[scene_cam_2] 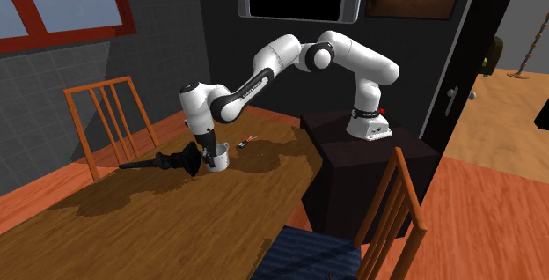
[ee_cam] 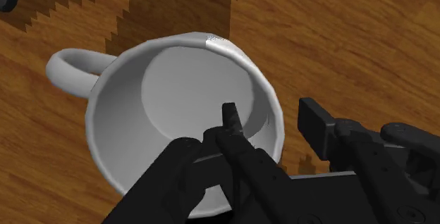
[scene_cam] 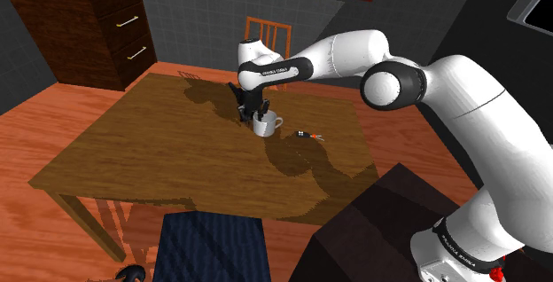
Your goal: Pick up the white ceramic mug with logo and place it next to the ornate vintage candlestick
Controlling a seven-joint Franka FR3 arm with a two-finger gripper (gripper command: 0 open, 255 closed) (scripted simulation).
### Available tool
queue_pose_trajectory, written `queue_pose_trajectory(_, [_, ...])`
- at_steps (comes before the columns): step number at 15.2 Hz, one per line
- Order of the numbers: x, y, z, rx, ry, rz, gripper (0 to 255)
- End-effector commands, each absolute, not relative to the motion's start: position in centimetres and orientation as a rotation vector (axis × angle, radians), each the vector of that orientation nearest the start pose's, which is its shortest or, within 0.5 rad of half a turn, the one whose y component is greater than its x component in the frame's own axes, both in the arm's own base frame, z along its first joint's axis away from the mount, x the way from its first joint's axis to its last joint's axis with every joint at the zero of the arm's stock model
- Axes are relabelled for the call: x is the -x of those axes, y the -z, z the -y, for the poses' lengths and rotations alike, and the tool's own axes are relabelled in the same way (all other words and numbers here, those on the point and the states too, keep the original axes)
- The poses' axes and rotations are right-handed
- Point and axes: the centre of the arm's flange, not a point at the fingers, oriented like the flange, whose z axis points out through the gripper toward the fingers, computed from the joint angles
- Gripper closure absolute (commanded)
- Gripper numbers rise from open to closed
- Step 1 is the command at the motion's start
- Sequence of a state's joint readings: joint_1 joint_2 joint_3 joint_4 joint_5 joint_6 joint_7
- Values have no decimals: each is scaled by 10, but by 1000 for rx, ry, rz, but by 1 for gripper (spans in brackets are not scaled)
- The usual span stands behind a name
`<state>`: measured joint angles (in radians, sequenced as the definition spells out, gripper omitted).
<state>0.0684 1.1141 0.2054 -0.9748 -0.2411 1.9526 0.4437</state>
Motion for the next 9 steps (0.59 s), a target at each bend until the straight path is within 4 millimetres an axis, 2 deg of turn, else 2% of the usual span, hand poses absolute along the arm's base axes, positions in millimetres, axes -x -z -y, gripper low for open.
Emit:
queue_pose_trajectory(1, [-757, -170, -137, 3193, -162, -270, 0])
queue_pose_trajectory(5, [-757, -170, -137, 3193, -162, -270, 0])
queue_pose_trajectory(9, [-763, -220, -140, 3193, -162, -270, 0])
